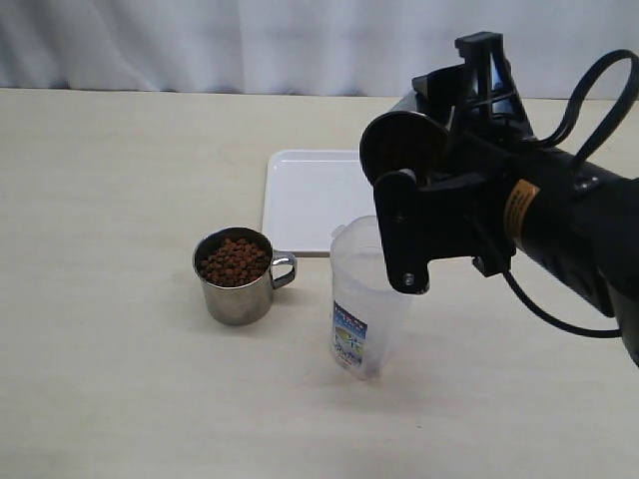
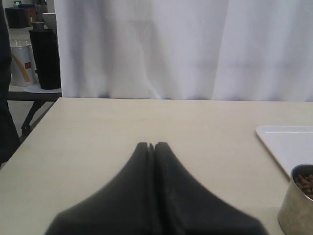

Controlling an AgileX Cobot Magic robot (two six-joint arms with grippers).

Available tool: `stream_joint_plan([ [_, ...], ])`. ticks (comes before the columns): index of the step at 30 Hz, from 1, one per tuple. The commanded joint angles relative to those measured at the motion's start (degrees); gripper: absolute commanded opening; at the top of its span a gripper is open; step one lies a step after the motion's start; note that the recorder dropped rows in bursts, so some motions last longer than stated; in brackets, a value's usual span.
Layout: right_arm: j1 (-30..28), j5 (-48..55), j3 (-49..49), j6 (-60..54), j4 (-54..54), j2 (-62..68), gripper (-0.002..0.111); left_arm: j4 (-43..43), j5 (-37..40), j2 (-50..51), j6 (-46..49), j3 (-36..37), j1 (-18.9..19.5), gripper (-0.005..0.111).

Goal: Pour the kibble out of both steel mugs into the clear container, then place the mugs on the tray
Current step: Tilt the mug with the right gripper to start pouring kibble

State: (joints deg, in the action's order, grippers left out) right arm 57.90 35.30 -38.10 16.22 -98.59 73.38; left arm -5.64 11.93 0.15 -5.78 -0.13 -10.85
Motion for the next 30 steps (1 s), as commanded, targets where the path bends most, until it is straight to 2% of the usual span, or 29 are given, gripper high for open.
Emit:
stream_joint_plan([
  [1, 0.23, -0.22, -0.5, -2.15, -1.36, -0.09, 0.004, 0.32, -0.69, -0.15, 0.27, 0.13, -0.37, 0.0],
  [30, 0.23, -1.4, -1.82, -3.57, -1.36, -0.09, 0.004, 0.2, -0.69, -0.15, 0.27, 0.13, -0.37, 0.0],
])
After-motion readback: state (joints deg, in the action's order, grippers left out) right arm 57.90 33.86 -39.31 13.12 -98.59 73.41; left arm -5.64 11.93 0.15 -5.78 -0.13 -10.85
